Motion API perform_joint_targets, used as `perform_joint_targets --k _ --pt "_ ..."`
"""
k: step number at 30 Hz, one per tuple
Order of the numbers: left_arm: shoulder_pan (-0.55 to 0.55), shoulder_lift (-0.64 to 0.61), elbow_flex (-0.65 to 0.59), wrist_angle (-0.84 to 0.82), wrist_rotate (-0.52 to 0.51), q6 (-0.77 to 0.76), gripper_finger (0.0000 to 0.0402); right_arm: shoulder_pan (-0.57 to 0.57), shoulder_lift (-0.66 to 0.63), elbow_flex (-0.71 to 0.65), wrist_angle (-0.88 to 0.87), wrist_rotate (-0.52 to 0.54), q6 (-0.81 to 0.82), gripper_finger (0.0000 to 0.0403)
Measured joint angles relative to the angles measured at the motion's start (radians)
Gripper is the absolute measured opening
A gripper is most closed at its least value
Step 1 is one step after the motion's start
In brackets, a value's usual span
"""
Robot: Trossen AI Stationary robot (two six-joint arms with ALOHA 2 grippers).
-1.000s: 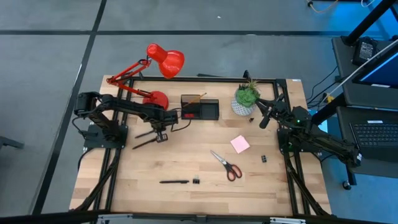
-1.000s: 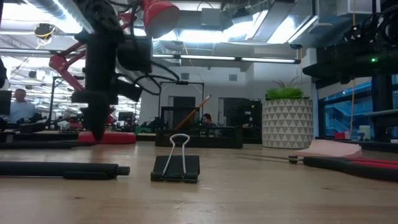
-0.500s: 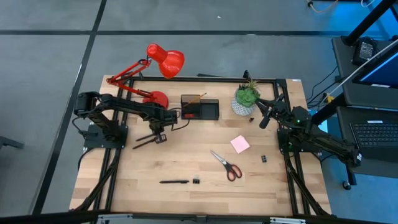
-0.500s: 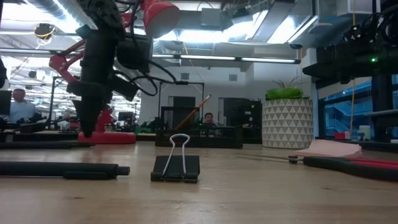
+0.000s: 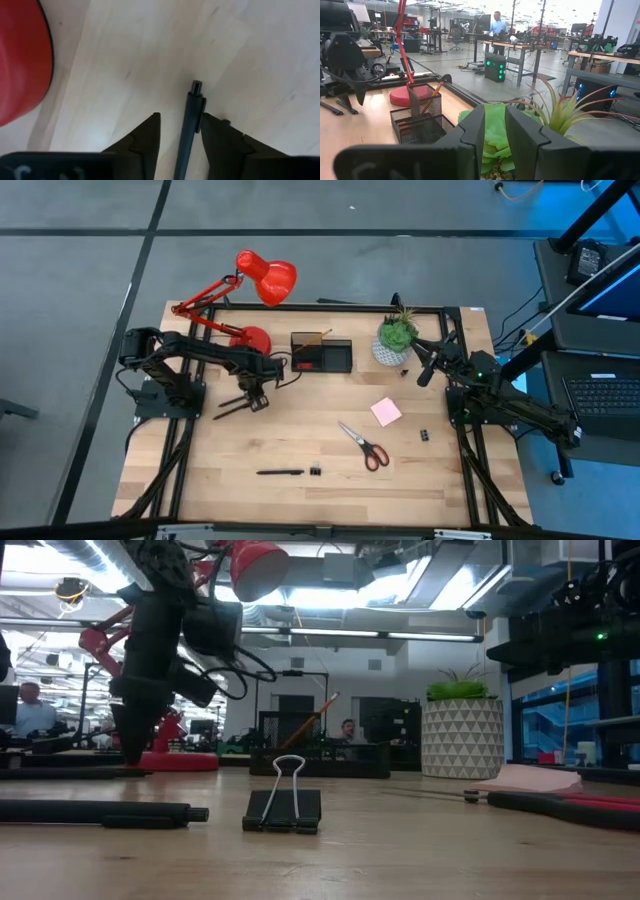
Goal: Pick and place office supplies into organizer
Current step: Put the top pen into the desk organizer
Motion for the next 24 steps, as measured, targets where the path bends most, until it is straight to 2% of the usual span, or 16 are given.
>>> perform_joint_targets --k 11,17,24 --pt "-0.035 -0.005 -0.071 0.113 0.024 -0.026 0.0151 0.0 0.0 0.0 0.0 0.0 0.0 0.008" --pt "-0.038 -0.007 -0.1 0.118 -0.002 -0.048 0.0138 0.0 0.0 0.0 0.0 0.0 0.0 0.008" --pt "-0.038 -0.006 -0.101 0.12 -0.014 -0.005 0.0106 0.0 0.0 0.0 0.001 0.0 0.0 0.008"
